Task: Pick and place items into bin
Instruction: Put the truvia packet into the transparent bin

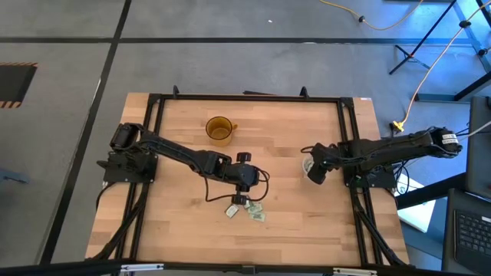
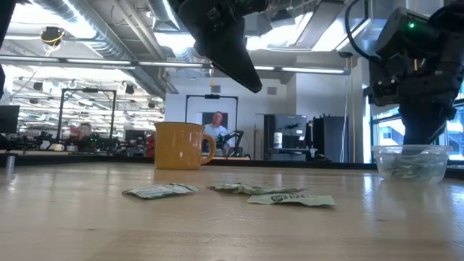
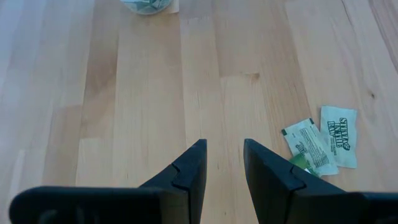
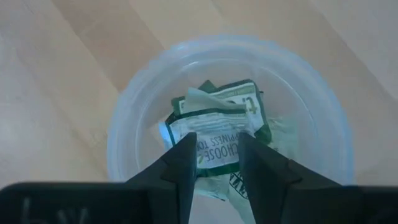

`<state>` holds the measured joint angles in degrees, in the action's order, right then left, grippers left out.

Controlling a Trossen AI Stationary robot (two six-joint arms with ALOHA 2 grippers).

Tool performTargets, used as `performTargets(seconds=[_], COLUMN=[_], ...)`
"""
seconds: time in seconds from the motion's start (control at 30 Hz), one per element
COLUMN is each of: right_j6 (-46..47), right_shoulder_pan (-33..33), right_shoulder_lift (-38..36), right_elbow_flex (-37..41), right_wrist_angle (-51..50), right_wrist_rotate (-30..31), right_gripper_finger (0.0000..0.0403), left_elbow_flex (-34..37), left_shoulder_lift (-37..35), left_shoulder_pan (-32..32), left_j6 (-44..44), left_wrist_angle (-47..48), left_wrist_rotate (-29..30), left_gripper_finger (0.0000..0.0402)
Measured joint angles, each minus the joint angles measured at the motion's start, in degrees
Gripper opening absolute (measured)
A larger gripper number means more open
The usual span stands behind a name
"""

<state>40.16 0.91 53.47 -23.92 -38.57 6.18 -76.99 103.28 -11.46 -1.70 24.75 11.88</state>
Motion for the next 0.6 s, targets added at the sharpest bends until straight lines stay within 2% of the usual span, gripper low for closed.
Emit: performTargets(seconds=[0.23, 0.4, 0.6], right_j6=[-2.8, -3.1, -4.7], right_shoulder_pan=[0.0, 0.2, 0.8], right_shoulder_lift=[-0.2, -0.2, -0.3], right_elbow_flex=[-6.2, -12.1, -14.5], right_wrist_angle=[-4.0, -10.3, -10.6], right_wrist_rotate=[0.2, 2.8, 6.3], right_gripper_finger=[0.0122, 0.0122, 0.0122], left_elbow_flex=[0.0, 0.0, 0.0], left_shoulder_lift=[0.0, 0.0, 3.1], left_shoulder_pan=[-0.2, -0.4, -1.3], left_j6=[2.2, 0.9, 0.3], left_wrist_angle=[2.5, 4.8, 5.1], left_wrist_rotate=[-0.3, -7.1, -13.5], left_gripper_finger=[0.01, 0.01, 0.01])
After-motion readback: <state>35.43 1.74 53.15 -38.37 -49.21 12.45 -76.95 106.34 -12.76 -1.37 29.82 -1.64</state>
